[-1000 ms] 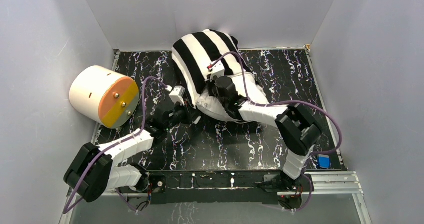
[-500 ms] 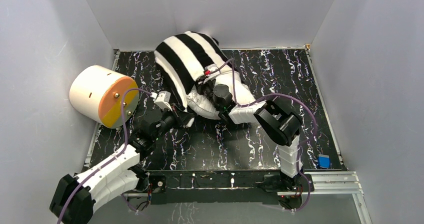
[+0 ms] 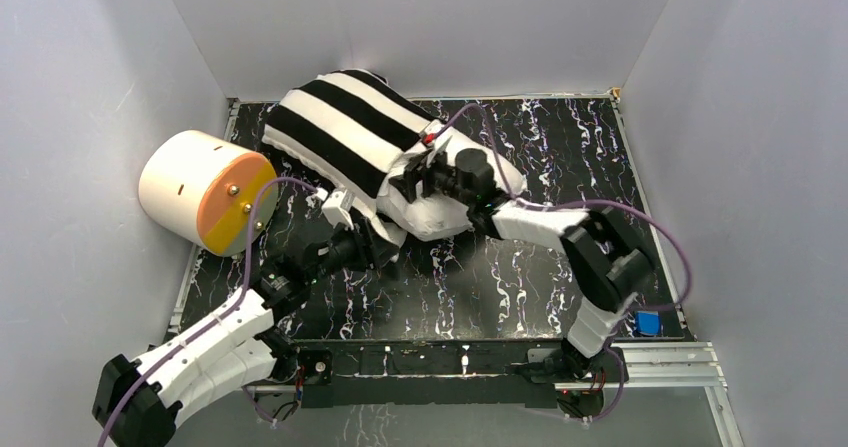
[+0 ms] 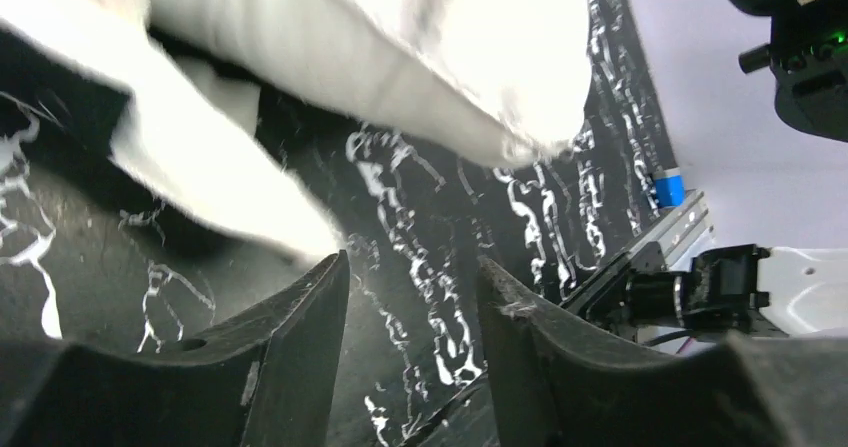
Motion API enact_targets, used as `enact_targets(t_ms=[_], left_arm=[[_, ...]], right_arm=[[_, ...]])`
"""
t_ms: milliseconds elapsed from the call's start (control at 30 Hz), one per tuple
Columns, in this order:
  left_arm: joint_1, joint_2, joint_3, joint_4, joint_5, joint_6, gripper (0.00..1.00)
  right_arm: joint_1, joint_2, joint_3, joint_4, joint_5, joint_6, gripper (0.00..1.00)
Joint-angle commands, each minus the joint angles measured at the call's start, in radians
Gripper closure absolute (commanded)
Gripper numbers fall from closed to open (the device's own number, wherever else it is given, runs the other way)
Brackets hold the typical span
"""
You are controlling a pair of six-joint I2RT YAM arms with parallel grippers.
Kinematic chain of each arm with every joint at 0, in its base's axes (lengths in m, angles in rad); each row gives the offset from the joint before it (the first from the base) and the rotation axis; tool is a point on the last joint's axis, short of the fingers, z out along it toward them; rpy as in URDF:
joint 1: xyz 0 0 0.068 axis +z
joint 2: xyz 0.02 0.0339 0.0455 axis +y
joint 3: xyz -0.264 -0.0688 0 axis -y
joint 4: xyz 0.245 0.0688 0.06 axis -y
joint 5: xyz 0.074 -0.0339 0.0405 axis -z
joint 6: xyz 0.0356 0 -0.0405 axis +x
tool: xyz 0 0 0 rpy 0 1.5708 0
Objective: Put the pillow into the pillowcase
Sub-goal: Stuff the pillow into the pillowcase.
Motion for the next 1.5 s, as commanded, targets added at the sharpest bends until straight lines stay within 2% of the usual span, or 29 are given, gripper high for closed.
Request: enact_targets(t_ms=[0,33,133,233,300,400,567,733,867,967,1100,1167,1400,1467], left_arm=[[-0.012,-0.020,0.176,-0.168,0.010,0.060,0.48],[-0.012,-0.021,0.202,-0.190,-0.011,0.071,0.46],[-0.012,-0.002,0.295,-0.236,-0.094,0.132,0.43],[-0.012,0.086,0.415,-0.236,-0.170,0.250,0.41],[-0.012,0.189,0.518,-0.239,-0.230,0.364,0.39],[-0.013,0.369,0.669,-0.221,-0.314,0.495,0.35],[-0.012,0.666,0.849,-0.100,-0.421,0.676,0.31],[-0.002,0.914,1.009,-0.052,-0.470,0.796,0.29],[0.000,1.076,1.121,-0.057,-0.563,0.892,0.29],[0.000,1.147,1.151,-0.010,-0.687,0.980,0.31],[-0.002,1.176,1.147,0.146,-0.836,1.064,0.33],[-0.003,1.167,1.161,0.146,-0.851,1.073,0.35],[0.010,1.179,1.160,0.093,-0.869,1.113,0.52],[0.022,1.204,1.174,0.051,-0.852,1.086,0.52]], right_arm=[[-0.085,-0.209,-0.034,-0.536,-0.009,0.097,0.11],[-0.104,-0.253,-0.036,-0.639,-0.028,0.113,0.03],[-0.148,-0.387,-0.056,-0.781,-0.038,0.227,0.02],[-0.194,-0.522,-0.082,-0.829,-0.063,0.360,0.01],[-0.219,-0.588,-0.085,-0.878,-0.005,0.422,0.01],[-0.291,-0.636,-0.144,-0.837,0.028,0.554,0.01],[-0.419,-0.566,-0.187,-0.694,-0.131,0.663,0.01],[-0.428,-0.447,-0.147,-0.628,-0.229,0.689,0.08],[-0.428,-0.413,-0.205,-0.535,-0.256,0.716,0.11],[-0.428,-0.393,-0.238,-0.490,-0.275,0.727,0.13],[-0.428,-0.381,-0.262,-0.467,-0.281,0.714,0.16],[-0.428,-0.381,-0.269,-0.461,-0.281,0.710,0.17],[-0.428,-0.374,-0.283,-0.435,-0.282,0.722,0.17],[-0.427,-0.374,-0.292,-0.423,-0.290,0.735,0.18]])
